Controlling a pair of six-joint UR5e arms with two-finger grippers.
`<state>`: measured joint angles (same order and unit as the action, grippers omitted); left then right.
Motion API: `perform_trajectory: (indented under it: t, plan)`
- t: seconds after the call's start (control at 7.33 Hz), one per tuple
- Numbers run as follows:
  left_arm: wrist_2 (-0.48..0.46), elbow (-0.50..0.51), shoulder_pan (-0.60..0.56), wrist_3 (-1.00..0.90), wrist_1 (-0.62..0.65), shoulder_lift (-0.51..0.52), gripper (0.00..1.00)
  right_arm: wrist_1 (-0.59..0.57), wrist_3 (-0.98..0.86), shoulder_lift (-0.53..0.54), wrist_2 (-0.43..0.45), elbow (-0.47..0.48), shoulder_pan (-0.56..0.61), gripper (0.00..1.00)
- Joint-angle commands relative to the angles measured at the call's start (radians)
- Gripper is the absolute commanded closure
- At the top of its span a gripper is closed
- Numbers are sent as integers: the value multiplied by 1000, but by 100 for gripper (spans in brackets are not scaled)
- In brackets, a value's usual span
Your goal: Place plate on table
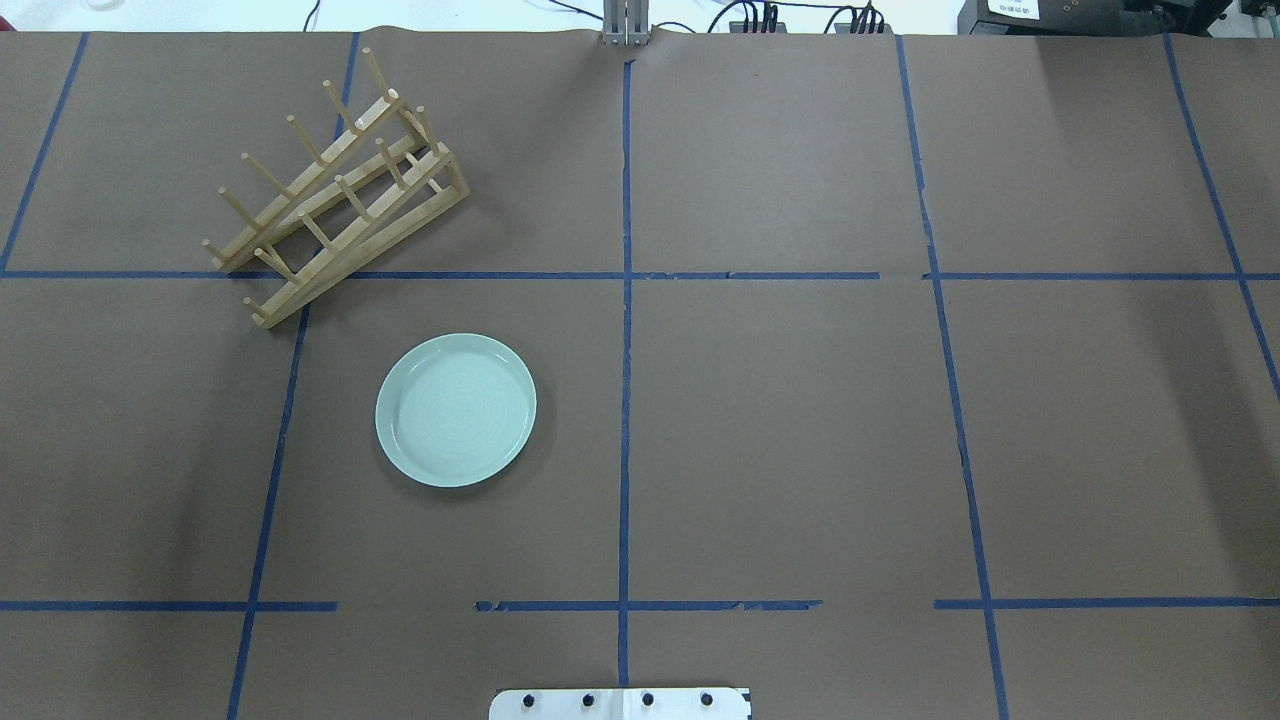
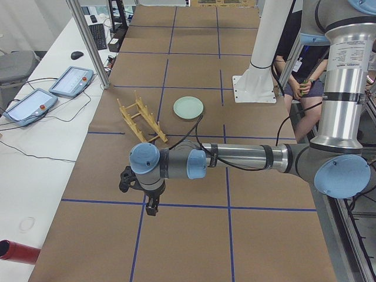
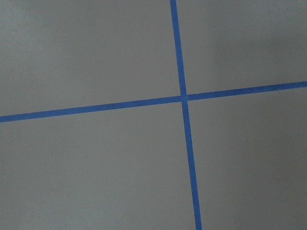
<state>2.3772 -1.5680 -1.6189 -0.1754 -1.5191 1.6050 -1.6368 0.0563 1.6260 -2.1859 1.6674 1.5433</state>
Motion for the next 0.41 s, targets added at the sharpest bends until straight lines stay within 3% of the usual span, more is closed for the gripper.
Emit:
perform_trajectory:
  t: [0.0,0.27]
  plan:
    - [0,-1,1,-1,0,0,0,0,1,0,0,0,0,0]
    - [0,-4,1,-3,0,0,0,0,0,0,0,0,1,0]
